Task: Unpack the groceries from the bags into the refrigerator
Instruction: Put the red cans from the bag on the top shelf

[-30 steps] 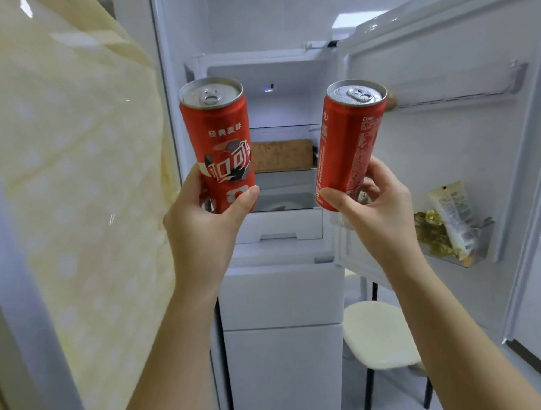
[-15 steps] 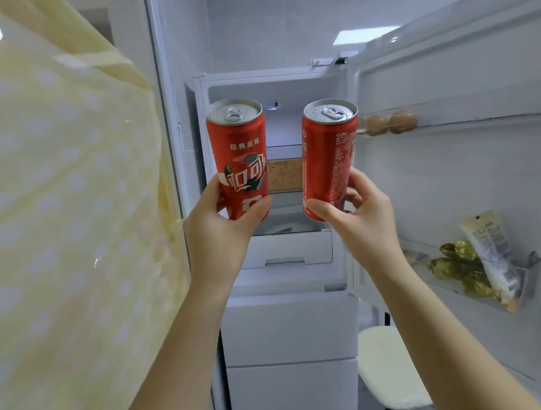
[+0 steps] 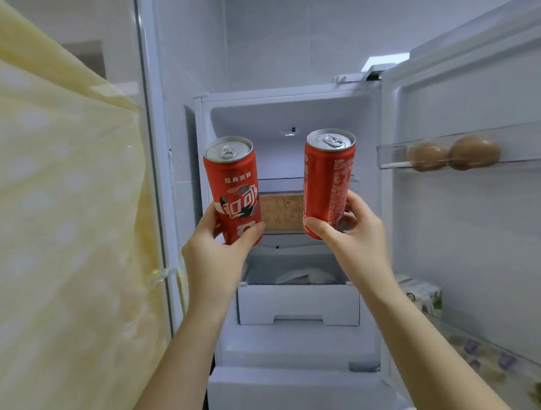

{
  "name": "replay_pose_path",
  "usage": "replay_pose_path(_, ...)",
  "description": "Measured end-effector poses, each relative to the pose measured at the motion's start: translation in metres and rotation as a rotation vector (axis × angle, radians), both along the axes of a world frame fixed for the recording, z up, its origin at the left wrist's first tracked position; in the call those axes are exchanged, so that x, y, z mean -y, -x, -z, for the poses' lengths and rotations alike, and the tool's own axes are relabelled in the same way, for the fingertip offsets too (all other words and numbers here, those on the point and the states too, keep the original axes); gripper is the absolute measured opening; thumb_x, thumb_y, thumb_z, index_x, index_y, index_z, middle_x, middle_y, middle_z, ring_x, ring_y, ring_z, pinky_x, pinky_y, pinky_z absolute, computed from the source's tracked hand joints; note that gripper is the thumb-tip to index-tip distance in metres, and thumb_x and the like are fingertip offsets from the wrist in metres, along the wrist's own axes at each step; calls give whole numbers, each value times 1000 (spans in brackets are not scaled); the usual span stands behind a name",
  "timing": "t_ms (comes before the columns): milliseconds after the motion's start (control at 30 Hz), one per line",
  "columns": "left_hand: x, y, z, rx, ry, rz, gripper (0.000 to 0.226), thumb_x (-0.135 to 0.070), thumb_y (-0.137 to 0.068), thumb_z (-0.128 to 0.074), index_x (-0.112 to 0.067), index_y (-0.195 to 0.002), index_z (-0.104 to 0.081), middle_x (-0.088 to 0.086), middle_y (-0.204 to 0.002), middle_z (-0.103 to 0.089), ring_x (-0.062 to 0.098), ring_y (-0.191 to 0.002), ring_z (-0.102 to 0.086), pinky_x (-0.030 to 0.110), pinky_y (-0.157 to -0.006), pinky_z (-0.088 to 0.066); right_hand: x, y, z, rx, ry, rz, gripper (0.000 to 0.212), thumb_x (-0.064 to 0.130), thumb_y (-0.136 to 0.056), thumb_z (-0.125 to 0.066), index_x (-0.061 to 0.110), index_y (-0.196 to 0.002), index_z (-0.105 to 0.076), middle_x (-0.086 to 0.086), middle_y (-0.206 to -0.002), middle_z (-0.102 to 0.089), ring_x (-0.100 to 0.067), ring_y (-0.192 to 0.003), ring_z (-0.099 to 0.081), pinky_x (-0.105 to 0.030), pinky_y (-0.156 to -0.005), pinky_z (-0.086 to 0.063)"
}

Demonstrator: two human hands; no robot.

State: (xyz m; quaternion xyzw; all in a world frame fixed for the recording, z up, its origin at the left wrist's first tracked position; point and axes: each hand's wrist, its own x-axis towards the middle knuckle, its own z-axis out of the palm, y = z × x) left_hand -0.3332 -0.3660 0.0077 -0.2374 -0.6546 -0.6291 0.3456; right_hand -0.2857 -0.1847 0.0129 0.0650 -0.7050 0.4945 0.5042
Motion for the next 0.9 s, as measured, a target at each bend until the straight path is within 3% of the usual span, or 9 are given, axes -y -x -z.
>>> replay_pose_path(100, -18, 28, -9, -3, 7, -31, 45, -32, -73, -82, -36, -110, -57, -30, -93, -62, -14, -86, -60, 1, -72, -41, -14, 36, -9, -11, 2, -32, 56, 25, -75, -83, 29, -125, -60, 16, -105, -70, -1, -94, -65, -18, -82, -54)
replay_pose_path(200, -33, 52, -12, 6, 8, -42, 46, -33, -75, -81, -34, -114, -57, -29, -95, -61, -12, -88, -59, 4, -75, -39, -23, 67, -10, -20, 23, -57, 56, 26, -75, -83, 28, -126, -60, 17, -107, -69, 1, -95, -64, -11, -80, -51)
replay_pose_path(367, -53, 91, -19, 39, 35, -47, 38, -35, -76, -79, -45, -99, -51, -36, -87, -57, -19, -81, -57, 2, -68, -38, -32, 113, -16, -9, 42, -86, 54, 28, -78, -81, 28, -127, -58, 22, -105, -66, 11, -93, -60, 1, -73, -43)
replay_pose_path(433, -60, 111, -27, 39, 41, -62, 39, -34, -76, -80, -42, -104, -54, -32, -90, -59, -14, -82, -60, 2, -70, -39, -35, 132, -23, -2, 46, -84, 55, 30, -79, -81, 29, -128, -57, 20, -107, -66, 8, -94, -61, 2, -71, -44)
replay_pose_path(567, -72, 153, -48, 44, 41, -45, 63, -27, -80, -78, -24, -135, -47, -16, -109, -59, 4, -97, -58, 15, -84, -43, -43, 176, -40, -3, 42, -56, 47, 29, -79, -80, 36, -117, -54, 28, -99, -63, 13, -88, -60, 0, -67, -44)
replay_pose_path(733, -79, 215, -84, 54, 83, -39, 65, -29, -86, -72, -21, -141, -39, -2, -133, -57, 17, -117, -57, 33, -98, -44, -46, 235, -67, 6, 3, -37, 48, 27, -85, -75, 32, -124, -48, 32, -94, -52, 22, -78, -55, 4, -58, -40)
replay_pose_path(833, -82, 256, -105, 78, 148, -55, 64, -34, -86, -70, -20, -140, -39, 0, -136, -54, 21, -123, -54, 34, -98, -43, -45, 271, -87, 39, -39, -19, 56, 28, -86, -74, 25, -134, -44, 23, -103, -51, 10, -79, -54, 2, -55, -39)
replay_pose_path(900, -84, 281, -115, 99, 169, -38, 63, -34, -86, -71, -18, -138, -40, 1, -135, -55, 22, -123, -54, 35, -97, -44, -45, 294, -97, 67, -61, -6, 64, 29, -86, -74, 23, -139, -38, 13, -115, -53, 1, -90, -54, -3, -62, -41)
